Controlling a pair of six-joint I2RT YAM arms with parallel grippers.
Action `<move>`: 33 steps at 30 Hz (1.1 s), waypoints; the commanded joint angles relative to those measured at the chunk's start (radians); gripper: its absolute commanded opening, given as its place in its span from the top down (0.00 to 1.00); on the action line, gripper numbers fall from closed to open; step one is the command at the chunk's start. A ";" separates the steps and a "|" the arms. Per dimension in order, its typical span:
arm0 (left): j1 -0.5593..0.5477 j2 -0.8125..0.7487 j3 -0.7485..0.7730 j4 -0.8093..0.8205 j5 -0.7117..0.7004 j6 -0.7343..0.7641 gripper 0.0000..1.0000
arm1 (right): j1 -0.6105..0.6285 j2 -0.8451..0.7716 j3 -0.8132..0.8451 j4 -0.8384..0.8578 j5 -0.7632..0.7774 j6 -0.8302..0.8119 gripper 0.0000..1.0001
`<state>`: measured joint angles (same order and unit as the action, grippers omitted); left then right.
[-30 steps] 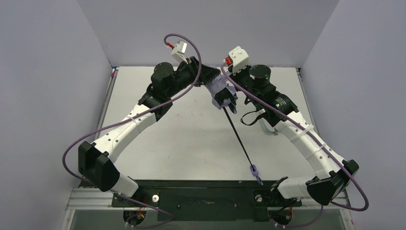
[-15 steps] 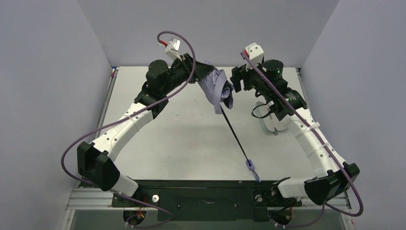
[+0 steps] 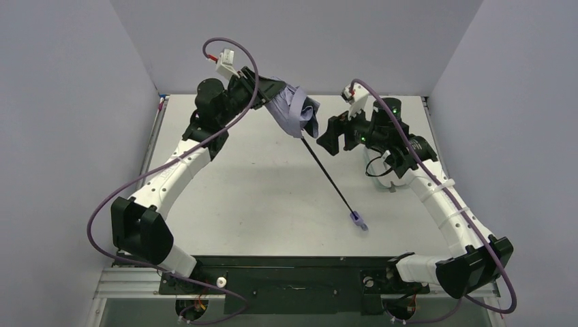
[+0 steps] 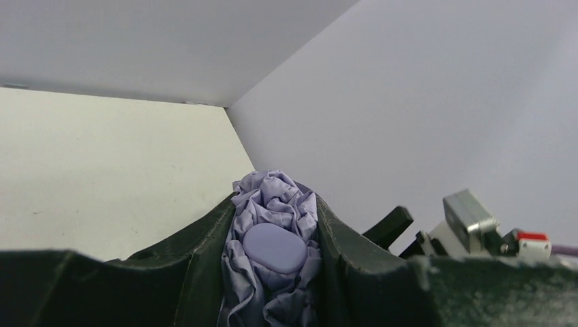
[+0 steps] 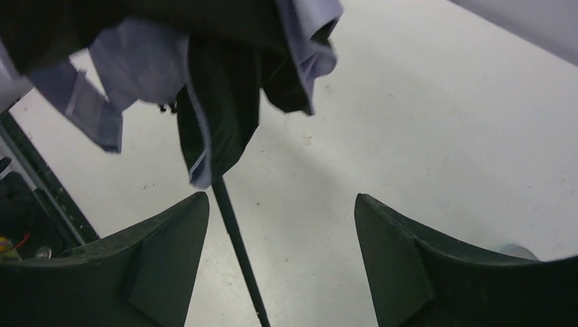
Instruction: Open the umbrella
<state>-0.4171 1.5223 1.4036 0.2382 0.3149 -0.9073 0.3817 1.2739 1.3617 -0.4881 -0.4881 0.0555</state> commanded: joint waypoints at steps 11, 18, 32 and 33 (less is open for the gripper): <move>0.090 -0.001 -0.024 -0.628 -0.236 -0.281 1.00 | 0.094 -0.012 -0.043 -0.012 -0.064 -0.042 0.30; 0.114 -0.007 -0.129 -0.465 -0.091 -0.357 1.00 | 0.153 0.012 -0.042 -0.036 -0.011 -0.087 0.28; 0.134 -0.069 -0.103 -0.262 0.020 -0.330 1.00 | 0.280 0.077 -0.089 0.008 0.192 -0.148 0.20; 0.141 -0.075 -0.107 -0.256 0.022 -0.333 1.00 | 0.284 0.091 -0.084 0.008 0.189 -0.149 0.22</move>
<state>-0.2951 1.5341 1.2888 -0.1623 0.2821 -1.1854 0.6464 1.3354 1.2655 -0.5304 -0.3603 -0.0708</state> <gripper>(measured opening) 0.341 0.800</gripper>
